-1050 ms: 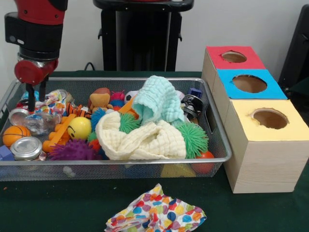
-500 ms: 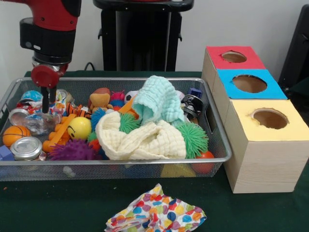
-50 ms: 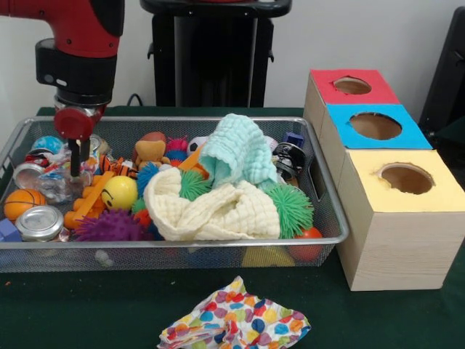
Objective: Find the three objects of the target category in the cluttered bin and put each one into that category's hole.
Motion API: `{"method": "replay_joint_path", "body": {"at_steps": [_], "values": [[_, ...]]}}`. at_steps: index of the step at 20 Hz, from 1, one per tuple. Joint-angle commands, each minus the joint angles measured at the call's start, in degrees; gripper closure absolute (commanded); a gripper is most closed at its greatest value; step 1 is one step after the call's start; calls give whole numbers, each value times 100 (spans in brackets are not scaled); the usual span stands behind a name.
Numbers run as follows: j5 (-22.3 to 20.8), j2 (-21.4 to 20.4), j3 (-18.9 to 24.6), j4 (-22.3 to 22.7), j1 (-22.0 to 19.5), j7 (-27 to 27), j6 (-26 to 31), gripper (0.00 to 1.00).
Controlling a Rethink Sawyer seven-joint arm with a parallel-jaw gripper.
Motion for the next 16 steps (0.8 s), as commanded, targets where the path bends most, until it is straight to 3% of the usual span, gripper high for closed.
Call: {"method": "replay_joint_path", "body": {"at_steps": [1,9,16], "values": [[-105,9,267,-194,-92,-1152,68,0],[86,-314,340,-40,-111,-1236,275,0],[-137,-8,275,-194,-90,-1155,82,0]]}}
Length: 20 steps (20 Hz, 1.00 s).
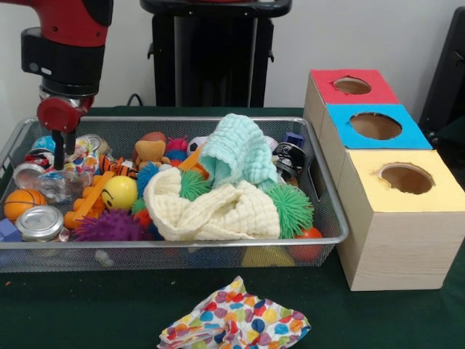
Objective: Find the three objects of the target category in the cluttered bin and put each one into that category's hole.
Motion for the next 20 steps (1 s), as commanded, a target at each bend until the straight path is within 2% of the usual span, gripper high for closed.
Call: {"method": "replay_joint_path", "body": {"at_steps": [1,12,17,20], "values": [[-171,266,250,-234,-40,-1193,65,0],[-371,566,217,-342,-96,-1292,-71,0],[-724,827,121,-630,-63,-1202,-345,0],[-755,923,193,-756,-122,-1361,-376,0]]}}
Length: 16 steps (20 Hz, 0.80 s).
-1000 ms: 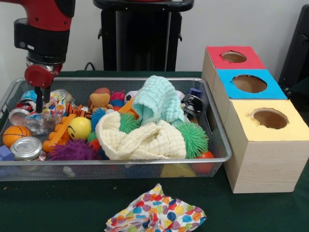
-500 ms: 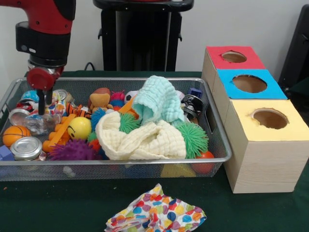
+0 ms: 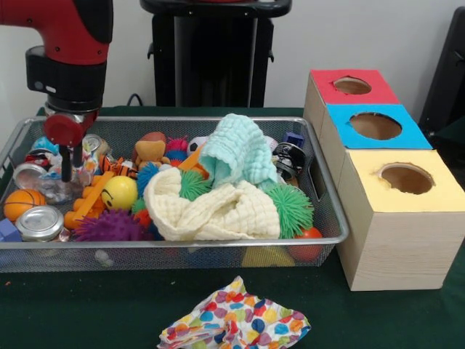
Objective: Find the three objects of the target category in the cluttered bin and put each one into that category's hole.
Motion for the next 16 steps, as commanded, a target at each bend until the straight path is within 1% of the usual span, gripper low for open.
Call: {"method": "replay_joint_path", "body": {"at_steps": [1,3,5,8,13,16], "values": [[-630,561,224,-671,-56,-1416,-341,0],[-655,680,256,-759,-75,-1463,-399,0],[-634,744,311,-828,-136,-1626,-402,0],[-566,745,377,-874,-167,-1716,-396,0],[-531,882,483,-1058,-247,-1975,-373,0],[-557,818,455,-1057,-270,-2039,-287,0]]}}
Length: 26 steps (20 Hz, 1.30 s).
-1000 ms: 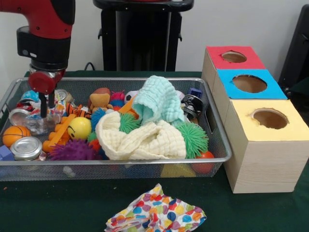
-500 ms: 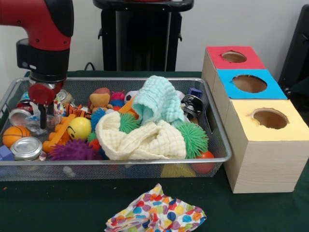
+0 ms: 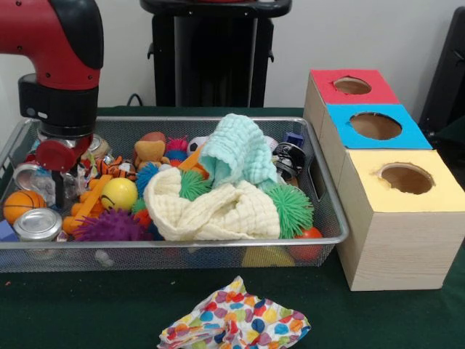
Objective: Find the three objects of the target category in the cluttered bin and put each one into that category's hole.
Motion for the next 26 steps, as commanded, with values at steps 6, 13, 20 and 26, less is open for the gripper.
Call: {"method": "replay_joint_path", "body": {"at_steps": [6,13,20,26], "values": [[-202,263,455,-598,-247,-2302,171,0],[-170,259,439,-515,-224,-2109,134,0],[-48,239,390,-440,-166,-1581,63,100],[-69,239,364,-417,-117,-1505,48,100]]}}
